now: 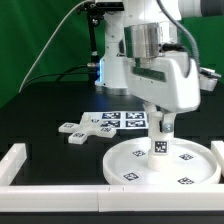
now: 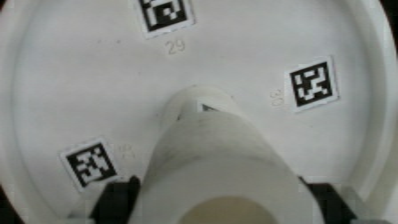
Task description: Assemble round table
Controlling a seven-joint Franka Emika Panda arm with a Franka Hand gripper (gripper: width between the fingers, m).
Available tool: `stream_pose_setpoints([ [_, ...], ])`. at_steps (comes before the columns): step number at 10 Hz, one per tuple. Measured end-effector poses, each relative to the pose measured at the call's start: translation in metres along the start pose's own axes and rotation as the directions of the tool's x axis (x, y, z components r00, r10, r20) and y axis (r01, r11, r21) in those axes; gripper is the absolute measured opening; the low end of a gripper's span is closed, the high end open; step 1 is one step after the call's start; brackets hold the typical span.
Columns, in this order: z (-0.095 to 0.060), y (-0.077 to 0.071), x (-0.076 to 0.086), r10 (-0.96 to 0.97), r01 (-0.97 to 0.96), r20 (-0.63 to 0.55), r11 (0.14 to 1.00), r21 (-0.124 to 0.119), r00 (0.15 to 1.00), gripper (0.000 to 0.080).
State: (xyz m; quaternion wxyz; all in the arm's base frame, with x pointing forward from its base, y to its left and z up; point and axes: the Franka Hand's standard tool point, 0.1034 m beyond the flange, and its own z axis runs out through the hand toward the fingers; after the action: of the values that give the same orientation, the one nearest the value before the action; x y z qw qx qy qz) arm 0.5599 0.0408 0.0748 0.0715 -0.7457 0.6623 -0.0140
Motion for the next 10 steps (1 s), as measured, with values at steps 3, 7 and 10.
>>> stream_pose_setpoints([
  [3,0.000,0.001,0.001,0.045,-0.045,0.001,0.999,0.001,0.999,0.0406],
  [7,-0.001,-0.001,-0.004,-0.538,0.539,0.032,0.842,-0.032,0.842,0.0644],
  [10,0.001,0.003,-0.010,-0.645,0.645,0.016,0.763,-0.033,0.764,0.0649],
])
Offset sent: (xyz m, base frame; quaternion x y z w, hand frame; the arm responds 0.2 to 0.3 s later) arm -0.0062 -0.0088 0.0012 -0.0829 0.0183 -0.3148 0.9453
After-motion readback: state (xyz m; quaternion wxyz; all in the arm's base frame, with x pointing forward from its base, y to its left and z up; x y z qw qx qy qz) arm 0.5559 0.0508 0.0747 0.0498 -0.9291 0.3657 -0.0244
